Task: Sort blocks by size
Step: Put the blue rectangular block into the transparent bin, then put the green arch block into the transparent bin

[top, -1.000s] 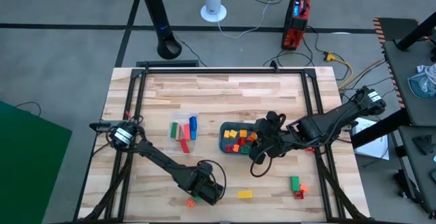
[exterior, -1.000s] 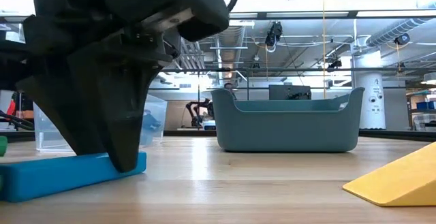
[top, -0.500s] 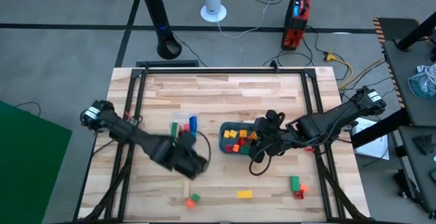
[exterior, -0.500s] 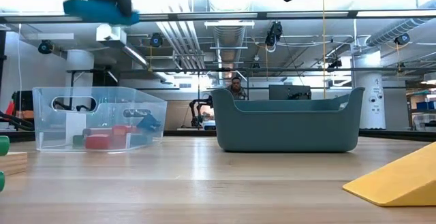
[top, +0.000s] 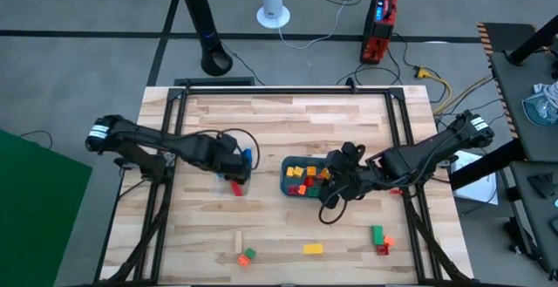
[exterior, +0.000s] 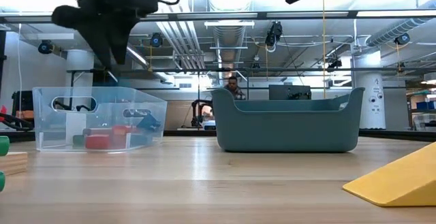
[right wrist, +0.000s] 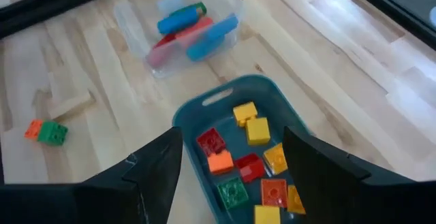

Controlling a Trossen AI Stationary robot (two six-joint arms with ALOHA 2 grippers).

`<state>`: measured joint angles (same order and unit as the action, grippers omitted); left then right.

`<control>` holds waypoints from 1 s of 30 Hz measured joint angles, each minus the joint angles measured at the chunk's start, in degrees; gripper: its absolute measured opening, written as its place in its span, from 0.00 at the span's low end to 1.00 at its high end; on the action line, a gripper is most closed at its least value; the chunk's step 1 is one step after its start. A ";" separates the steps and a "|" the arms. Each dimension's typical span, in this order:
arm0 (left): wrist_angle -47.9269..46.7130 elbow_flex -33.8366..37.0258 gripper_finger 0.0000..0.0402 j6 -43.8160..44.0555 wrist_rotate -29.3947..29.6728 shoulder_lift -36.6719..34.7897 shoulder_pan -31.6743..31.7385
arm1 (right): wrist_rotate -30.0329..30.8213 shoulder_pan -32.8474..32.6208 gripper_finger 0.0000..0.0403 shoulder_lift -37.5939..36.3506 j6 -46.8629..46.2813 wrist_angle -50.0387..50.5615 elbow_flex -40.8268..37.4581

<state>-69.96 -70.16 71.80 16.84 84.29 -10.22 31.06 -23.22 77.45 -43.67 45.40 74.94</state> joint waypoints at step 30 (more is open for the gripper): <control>4.00 -26.94 0.43 -29.42 15.46 -7.71 -6.25 | -30.73 -23.65 0.66 1.30 -81.61 18.35 -10.12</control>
<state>-65.96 -97.09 42.38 32.30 76.58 -16.47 0.34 -46.87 78.75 -125.28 63.75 64.82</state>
